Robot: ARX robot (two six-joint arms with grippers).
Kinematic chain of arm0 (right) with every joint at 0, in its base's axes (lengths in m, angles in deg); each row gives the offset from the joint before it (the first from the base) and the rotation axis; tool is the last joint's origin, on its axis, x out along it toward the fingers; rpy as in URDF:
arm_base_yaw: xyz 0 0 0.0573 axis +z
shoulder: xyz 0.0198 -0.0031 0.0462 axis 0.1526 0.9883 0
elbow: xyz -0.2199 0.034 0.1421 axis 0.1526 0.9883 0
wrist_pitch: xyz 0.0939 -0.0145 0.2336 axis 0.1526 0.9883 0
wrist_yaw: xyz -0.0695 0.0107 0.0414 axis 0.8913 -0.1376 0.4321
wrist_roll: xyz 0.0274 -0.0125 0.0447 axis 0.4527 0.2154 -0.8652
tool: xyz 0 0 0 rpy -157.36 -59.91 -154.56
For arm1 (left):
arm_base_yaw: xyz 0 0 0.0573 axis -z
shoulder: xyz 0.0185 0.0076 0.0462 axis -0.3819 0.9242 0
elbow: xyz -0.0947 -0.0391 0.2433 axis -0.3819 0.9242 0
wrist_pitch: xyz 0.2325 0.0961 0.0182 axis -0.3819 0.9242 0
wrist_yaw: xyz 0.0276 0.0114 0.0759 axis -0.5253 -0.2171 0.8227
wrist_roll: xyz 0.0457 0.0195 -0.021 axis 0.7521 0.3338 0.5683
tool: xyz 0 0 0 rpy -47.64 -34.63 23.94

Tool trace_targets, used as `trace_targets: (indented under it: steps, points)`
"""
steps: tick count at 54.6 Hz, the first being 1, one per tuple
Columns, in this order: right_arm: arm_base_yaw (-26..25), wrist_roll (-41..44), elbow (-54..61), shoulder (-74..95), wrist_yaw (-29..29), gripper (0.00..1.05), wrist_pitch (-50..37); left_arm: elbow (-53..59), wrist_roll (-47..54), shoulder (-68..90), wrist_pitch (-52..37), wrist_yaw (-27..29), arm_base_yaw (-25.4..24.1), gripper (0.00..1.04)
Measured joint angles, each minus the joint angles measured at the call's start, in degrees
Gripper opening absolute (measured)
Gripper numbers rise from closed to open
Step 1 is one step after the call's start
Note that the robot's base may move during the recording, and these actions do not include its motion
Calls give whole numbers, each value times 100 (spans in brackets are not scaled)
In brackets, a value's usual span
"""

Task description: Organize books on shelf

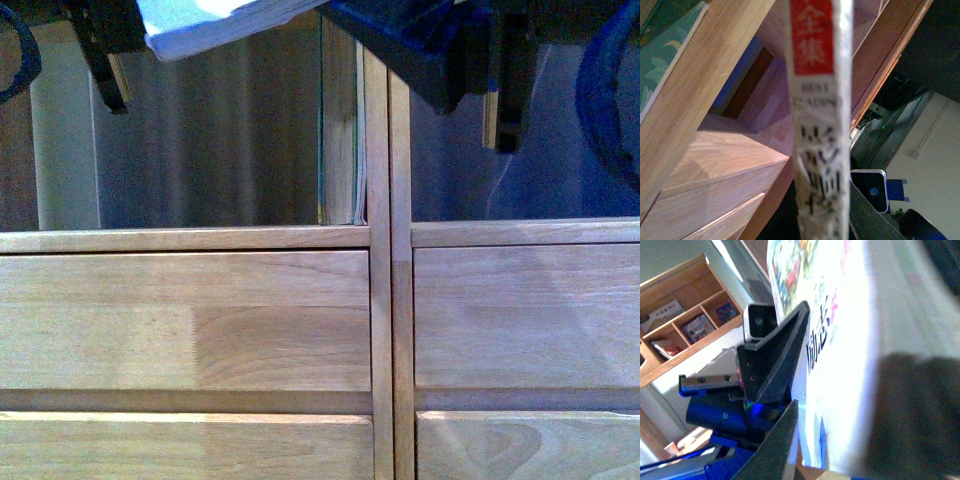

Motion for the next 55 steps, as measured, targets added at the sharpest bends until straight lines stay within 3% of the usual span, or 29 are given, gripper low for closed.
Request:
trace_targets:
  steps: [12, 20, 24, 29, 38, 45, 55]
  points:
    - [-367, -11, 442, -372, -413, 61, -26, 61, 94, -68, 90, -15, -155, 7]
    - [-1331, -98, 1001, -975, -960, 86, -44, 61, 990, -140, 896, 330, -291, 7]
    - [-2129, -85, 1342, -1416, -1392, 99, 7, 63, 2277, -181, 1709, 920, -317, 7]
    - [-3305, 437, 1705, -2087, -1871, 98, 525, -28, 4109, -85, 2173, 1744, -387, 7]
    - [-4424, 1556, 1985, -2767, -2162, 98, 1202, -636, 5300, 472, 2374, 2570, -483, 7]
    - [-4846, 2094, 2216, -3154, -2184, 98, 1469, -1215, 5954, 962, 2455, 2981, -485, 7]
    - [-4889, 2326, 2256, -3274, -2225, 98, 1488, -2175, 6520, 1663, 2568, 3195, -345, 7]
